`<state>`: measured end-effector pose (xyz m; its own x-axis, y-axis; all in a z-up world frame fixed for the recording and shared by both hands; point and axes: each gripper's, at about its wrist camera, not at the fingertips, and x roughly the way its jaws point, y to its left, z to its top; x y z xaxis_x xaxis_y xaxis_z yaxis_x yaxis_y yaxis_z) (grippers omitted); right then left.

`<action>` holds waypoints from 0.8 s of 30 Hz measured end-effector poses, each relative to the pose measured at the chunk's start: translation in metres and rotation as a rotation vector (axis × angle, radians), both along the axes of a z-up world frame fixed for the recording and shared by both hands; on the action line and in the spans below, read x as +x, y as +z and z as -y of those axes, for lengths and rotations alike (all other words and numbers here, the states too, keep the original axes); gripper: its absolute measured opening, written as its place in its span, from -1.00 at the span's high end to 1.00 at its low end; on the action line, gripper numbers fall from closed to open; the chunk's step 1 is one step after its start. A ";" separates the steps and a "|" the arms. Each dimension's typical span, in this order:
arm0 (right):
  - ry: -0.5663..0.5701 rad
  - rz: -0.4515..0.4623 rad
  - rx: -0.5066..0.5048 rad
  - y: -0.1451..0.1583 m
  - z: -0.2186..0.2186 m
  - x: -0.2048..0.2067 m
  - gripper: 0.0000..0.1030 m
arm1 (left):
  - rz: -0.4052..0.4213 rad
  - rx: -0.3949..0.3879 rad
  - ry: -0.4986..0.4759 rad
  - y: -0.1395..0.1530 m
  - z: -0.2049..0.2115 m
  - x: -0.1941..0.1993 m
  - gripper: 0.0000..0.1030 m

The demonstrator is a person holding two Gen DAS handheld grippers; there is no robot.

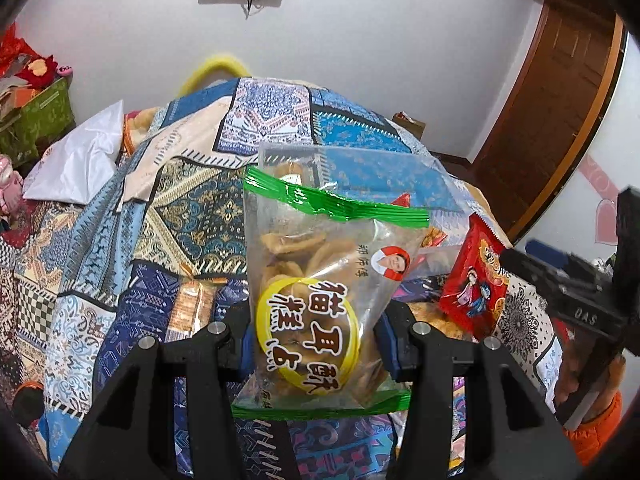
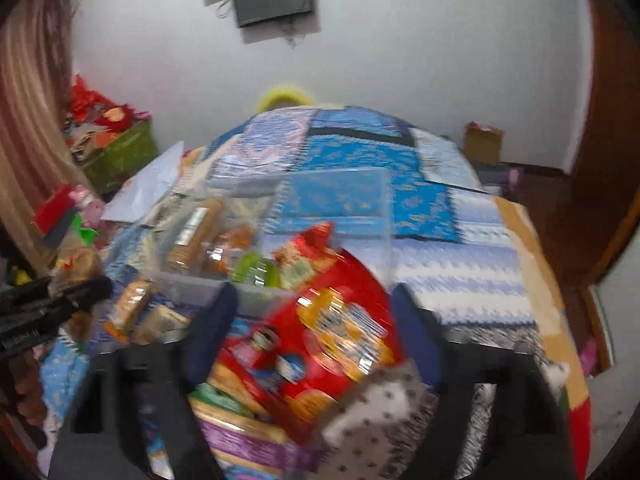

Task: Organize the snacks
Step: 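Carry the biscuit bag and red chip bag over the clear box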

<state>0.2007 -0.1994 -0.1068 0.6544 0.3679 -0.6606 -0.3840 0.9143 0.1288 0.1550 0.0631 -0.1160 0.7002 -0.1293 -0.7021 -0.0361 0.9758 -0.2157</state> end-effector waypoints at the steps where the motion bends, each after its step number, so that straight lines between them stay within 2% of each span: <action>1: -0.008 -0.025 0.009 -0.005 0.005 0.000 -0.64 | -0.006 -0.002 0.002 -0.002 0.000 0.000 0.07; 6: -0.006 -0.187 0.086 -0.036 0.015 0.014 -0.64 | -0.020 -0.004 0.001 -0.006 0.001 -0.003 0.07; 9: 0.014 -0.231 0.130 -0.046 0.011 0.019 -0.62 | -0.019 0.001 0.000 -0.006 0.002 -0.005 0.07; 12: 0.048 -0.226 0.164 -0.043 0.006 0.019 -0.26 | -0.019 0.003 0.002 -0.005 0.001 -0.006 0.07; 17: 0.063 -0.175 0.156 -0.030 0.003 0.011 0.28 | -0.016 0.000 0.006 -0.003 0.001 -0.004 0.07; 20: 0.067 -0.135 0.143 -0.022 0.004 0.006 0.38 | -0.006 -0.004 0.008 0.002 0.002 0.002 0.07; 21: 0.070 -0.119 0.139 -0.018 0.004 0.005 0.49 | -0.001 -0.004 0.007 0.003 0.003 0.003 0.07; 24: 0.078 -0.091 0.141 -0.007 0.005 0.006 0.52 | 0.018 -0.001 0.006 0.011 0.006 0.012 0.07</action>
<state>0.2064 -0.2043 -0.1136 0.5601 0.5085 -0.6540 -0.4344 0.8525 0.2908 0.1667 0.0571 -0.1054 0.7133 -0.1262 -0.6894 -0.0379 0.9753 -0.2177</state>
